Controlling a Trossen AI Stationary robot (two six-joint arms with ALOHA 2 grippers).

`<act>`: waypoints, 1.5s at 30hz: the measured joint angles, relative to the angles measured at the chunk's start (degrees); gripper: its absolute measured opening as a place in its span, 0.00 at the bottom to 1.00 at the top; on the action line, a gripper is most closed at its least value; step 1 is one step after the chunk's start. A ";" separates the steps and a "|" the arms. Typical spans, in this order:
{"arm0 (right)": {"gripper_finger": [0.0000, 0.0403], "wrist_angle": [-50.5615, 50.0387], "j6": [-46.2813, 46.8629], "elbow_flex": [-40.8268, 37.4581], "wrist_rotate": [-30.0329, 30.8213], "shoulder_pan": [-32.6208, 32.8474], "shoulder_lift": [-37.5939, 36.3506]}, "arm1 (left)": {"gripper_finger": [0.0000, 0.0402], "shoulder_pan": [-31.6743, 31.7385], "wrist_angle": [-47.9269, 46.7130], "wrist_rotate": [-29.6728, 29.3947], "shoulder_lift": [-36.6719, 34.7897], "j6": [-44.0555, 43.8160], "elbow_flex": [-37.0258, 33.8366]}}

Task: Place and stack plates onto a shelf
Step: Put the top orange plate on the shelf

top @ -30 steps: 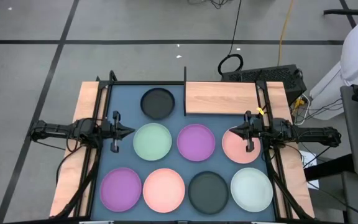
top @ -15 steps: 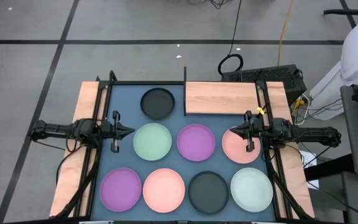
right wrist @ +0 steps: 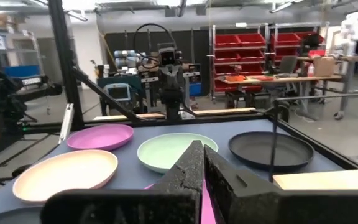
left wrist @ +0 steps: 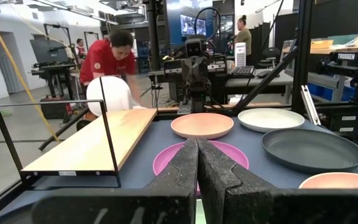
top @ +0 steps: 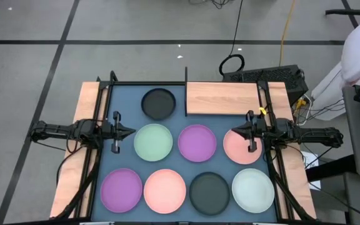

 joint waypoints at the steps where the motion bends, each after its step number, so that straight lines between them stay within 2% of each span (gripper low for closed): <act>1: 0.00 0.55 -0.04 0.00 -0.40 0.00 0.04 | 0.01 0.00 0.01 0.00 -0.01 -0.03 -0.01; 6: 0.00 2.44 0.34 1.21 -0.54 0.00 0.28 | 0.01 0.00 0.01 0.01 0.00 -0.03 -0.02; 12: 0.00 1.08 0.25 6.77 -0.60 0.00 4.82 | 0.01 0.00 0.01 0.00 -0.02 -0.03 -0.02; 25: 0.00 -3.11 -2.15 26.16 -3.48 0.00 23.83 | 0.01 0.00 0.03 0.00 -0.01 -0.05 -0.02; 33: 0.00 -13.23 -2.69 40.88 -3.62 0.01 34.38 | 0.01 0.00 0.01 0.01 0.00 -0.06 -0.01; 45: 0.00 -31.08 -3.64 60.98 -2.47 0.02 42.36 | 0.01 0.00 0.03 0.00 -0.01 -0.06 -0.02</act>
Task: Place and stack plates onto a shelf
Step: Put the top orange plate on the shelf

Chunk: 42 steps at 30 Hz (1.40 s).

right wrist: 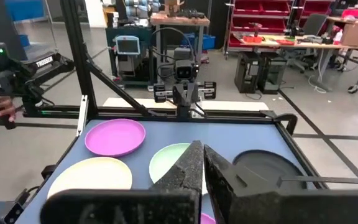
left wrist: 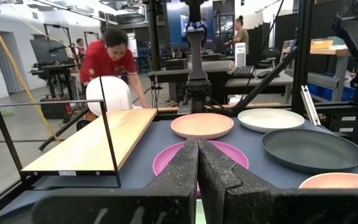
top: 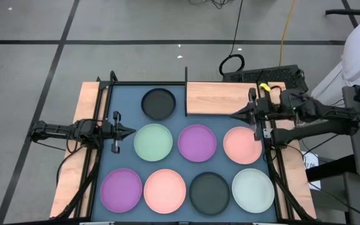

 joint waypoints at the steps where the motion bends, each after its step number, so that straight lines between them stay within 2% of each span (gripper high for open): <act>1: 0.00 -1.47 0.00 1.71 0.79 0.00 0.68 | 0.01 0.00 0.00 0.00 0.01 0.00 0.00; 11: 0.00 -14.52 2.38 14.51 3.50 0.00 8.86 | 0.01 0.00 0.00 0.02 0.01 -0.02 0.00; 15: 0.00 -21.48 3.35 18.55 6.80 -0.02 12.71 | 0.01 0.00 -0.01 0.01 0.00 0.00 0.01; 18: 0.00 -24.07 4.26 20.05 6.70 -0.02 15.15 | 0.01 0.00 -0.02 0.00 -0.01 0.00 0.02; 31: 0.00 -30.95 9.45 20.83 6.41 0.00 20.45 | 0.01 0.00 -0.02 0.02 0.00 -2.23 0.00; 39: 0.00 -30.19 10.29 20.74 6.48 0.02 22.10 | 0.01 0.00 5.87 0.00 -0.01 -4.66 0.03; 42: 0.00 -28.07 8.13 18.78 6.54 0.02 22.14 | 0.01 0.00 5.28 0.00 0.01 -5.31 1.90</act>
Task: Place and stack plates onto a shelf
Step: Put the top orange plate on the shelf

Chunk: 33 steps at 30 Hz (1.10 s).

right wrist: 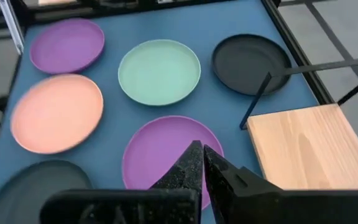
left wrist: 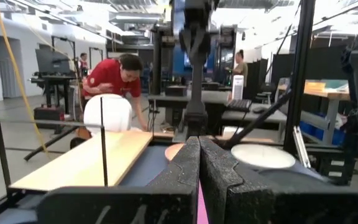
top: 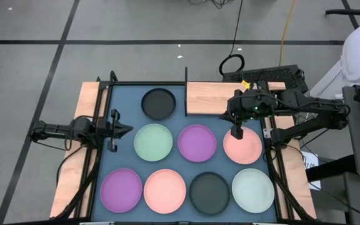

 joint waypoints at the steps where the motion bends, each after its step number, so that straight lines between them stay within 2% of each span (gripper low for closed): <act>1: 0.00 0.88 -1.20 -1.03 0.01 0.00 0.00 | 0.01 0.00 -0.64 0.00 0.00 0.00 1.00; 6: 0.00 7.32 -3.70 -6.51 0.03 -0.02 -0.15 | 0.01 0.00 -5.62 0.00 0.75 -0.09 7.09; 10: 0.00 11.00 -4.81 -10.80 0.05 -0.02 -0.15 | 0.01 0.00 -9.02 -0.05 4.60 -0.09 13.51; 13: 0.00 12.78 -4.72 -13.24 0.24 -0.02 -0.15 | 0.01 0.00 -12.68 -0.07 9.13 -0.68 18.73; 15: 0.00 13.62 -3.91 -14.60 2.42 -0.02 -0.15 | 0.01 0.00 -13.78 -0.04 12.64 -0.49 21.99; 17: 0.00 14.44 -1.27 -15.94 4.64 0.00 -0.15 | 0.01 0.00 -14.69 -0.04 16.18 -0.31 25.26; 22: 0.00 14.44 6.37 -17.92 4.29 1.51 -0.15 | 0.01 0.00 -15.86 0.05 24.63 2.88 34.29; 33: 0.00 15.91 3.34 -17.92 4.38 5.61 -0.20 | 0.01 0.00 -30.03 0.04 43.14 1.89 61.14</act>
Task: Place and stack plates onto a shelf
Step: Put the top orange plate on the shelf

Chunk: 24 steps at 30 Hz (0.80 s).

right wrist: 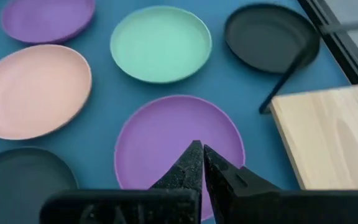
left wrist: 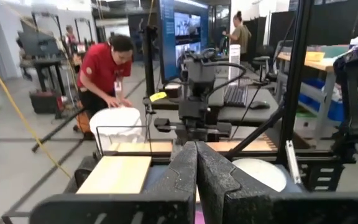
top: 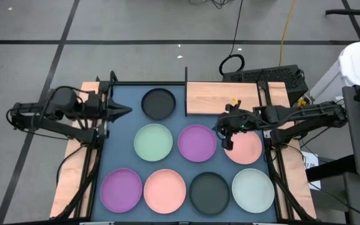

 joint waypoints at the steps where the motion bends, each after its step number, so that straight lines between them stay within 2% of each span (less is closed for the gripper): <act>1: 0.00 0.71 -0.46 0.00 -0.02 0.35 0.00 | 0.01 0.00 -1.66 -0.02 1.55 -0.89 2.64; 6: 0.00 4.42 -4.56 0.00 -1.51 1.98 -0.77 | 0.01 -0.08 -10.20 0.23 8.74 -3.15 14.47; 10: 0.00 6.62 -5.69 0.00 -1.53 3.11 -1.81 | 0.01 -0.36 -14.41 0.60 13.39 -3.70 20.37; 15: 0.00 3.72 -1.61 0.02 -1.61 3.54 -3.49 | 0.01 -1.60 -16.21 1.18 16.75 -4.37 21.70; 20: 0.00 0.94 2.16 0.02 -6.09 3.82 -4.24 | 0.01 -2.77 -17.21 1.27 20.51 -12.24 21.66; 24: 0.00 -0.26 2.18 0.02 -7.43 4.97 -3.71 | 0.01 -4.77 -19.57 1.27 23.25 -14.69 21.66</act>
